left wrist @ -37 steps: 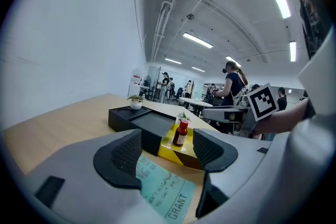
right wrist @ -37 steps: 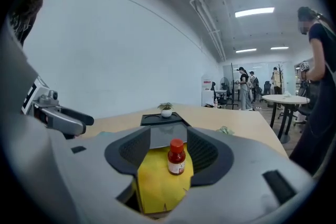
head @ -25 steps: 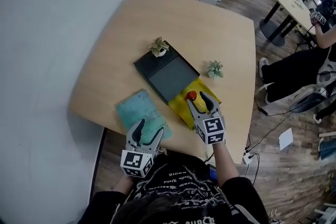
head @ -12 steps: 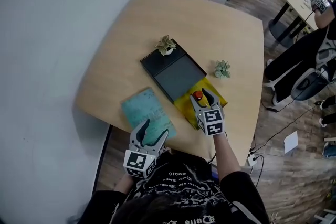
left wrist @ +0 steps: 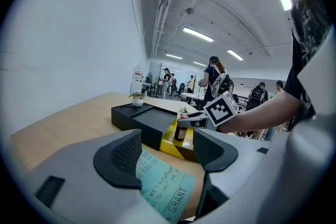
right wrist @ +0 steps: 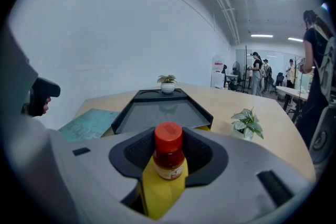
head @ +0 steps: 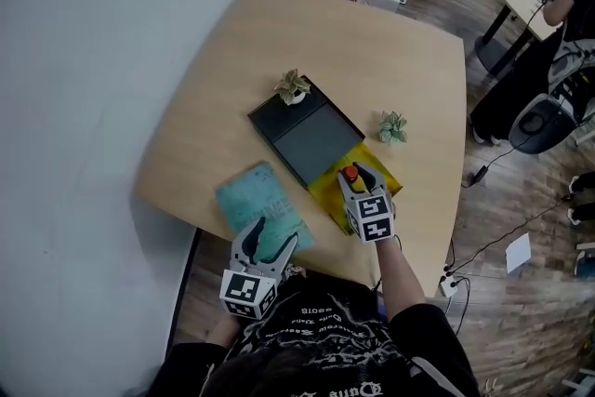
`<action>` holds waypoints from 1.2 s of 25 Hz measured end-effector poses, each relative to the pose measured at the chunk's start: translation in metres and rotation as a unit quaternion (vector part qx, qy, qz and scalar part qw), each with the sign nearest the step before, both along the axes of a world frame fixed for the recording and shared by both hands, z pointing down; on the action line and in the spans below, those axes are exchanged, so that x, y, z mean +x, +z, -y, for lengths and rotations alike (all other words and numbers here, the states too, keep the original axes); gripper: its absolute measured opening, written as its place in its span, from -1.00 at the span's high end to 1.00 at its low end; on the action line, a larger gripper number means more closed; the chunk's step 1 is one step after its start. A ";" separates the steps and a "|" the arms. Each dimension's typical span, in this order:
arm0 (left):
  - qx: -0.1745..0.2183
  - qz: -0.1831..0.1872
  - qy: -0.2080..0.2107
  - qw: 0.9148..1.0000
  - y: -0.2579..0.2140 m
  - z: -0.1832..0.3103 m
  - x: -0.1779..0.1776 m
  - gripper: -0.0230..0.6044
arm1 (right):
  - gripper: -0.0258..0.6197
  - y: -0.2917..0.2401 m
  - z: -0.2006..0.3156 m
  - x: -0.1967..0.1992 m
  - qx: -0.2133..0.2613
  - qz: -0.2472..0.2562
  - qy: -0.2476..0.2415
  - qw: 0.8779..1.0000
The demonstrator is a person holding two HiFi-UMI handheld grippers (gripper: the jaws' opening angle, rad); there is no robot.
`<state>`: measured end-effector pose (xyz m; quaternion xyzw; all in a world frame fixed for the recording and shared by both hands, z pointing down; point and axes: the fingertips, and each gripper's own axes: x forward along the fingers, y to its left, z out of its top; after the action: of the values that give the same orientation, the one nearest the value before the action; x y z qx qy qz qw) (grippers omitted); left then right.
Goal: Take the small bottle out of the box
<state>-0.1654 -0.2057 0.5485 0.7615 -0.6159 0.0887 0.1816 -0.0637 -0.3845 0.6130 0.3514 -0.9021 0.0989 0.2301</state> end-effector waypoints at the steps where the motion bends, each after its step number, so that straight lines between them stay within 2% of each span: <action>1: 0.000 0.000 0.000 1.000 0.000 0.000 0.000 -0.07 | 0.43 0.000 0.000 0.001 -0.003 0.002 0.003 1.000; 4: -0.002 -0.001 0.005 1.000 0.000 0.001 0.003 -0.07 | 0.43 -0.006 0.000 0.004 -0.009 0.015 0.010 1.000; 10: -0.007 -0.004 0.019 1.000 0.001 0.001 0.011 -0.07 | 0.43 -0.043 0.007 0.015 0.014 0.044 0.030 0.999; 18: -0.001 -0.010 0.036 0.999 -0.002 0.004 0.022 -0.07 | 0.43 -0.081 -0.005 0.022 0.048 0.035 0.014 0.998; 30: 0.010 -0.032 0.075 0.997 -0.005 0.008 0.045 -0.07 | 0.43 -0.132 -0.049 0.059 0.080 0.041 0.035 0.995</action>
<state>-0.1201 -0.2137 0.5439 0.8101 -0.5515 0.0715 0.1859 -0.0046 -0.3356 0.4807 0.3959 -0.9028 0.0489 0.1604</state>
